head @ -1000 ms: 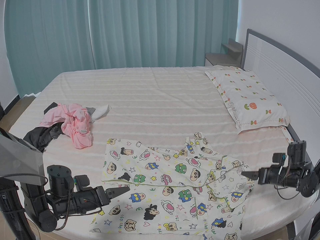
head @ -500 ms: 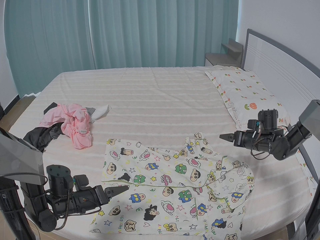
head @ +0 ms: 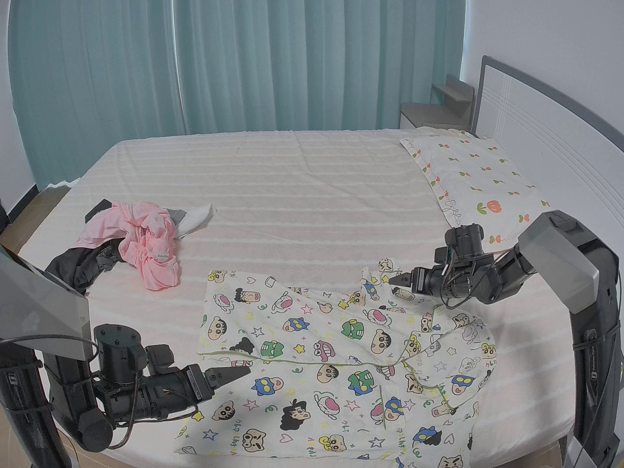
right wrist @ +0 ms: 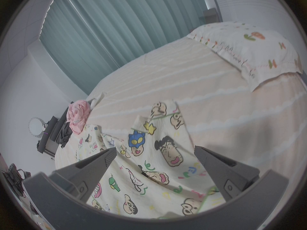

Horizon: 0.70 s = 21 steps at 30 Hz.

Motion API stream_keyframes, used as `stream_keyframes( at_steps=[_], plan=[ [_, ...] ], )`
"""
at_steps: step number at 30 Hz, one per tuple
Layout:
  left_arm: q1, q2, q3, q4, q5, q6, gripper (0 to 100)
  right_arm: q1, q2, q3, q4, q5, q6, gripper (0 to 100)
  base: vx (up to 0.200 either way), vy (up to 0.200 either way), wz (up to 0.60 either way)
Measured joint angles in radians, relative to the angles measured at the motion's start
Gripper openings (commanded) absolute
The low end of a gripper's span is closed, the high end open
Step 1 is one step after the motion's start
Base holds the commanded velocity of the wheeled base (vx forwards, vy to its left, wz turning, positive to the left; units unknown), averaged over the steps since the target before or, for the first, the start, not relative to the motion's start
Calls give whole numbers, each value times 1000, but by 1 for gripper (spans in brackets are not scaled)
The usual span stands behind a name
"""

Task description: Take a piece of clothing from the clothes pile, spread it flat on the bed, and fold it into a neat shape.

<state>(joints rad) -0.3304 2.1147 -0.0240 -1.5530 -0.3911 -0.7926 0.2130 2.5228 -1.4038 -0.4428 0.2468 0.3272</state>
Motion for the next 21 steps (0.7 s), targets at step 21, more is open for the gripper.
stream_keyframes(
  at_steps=[21],
  plan=[
    [4,12,3,0,0,0,100,-4,121,-132,-5,-50,-3,100,0,0,0]
  ],
)
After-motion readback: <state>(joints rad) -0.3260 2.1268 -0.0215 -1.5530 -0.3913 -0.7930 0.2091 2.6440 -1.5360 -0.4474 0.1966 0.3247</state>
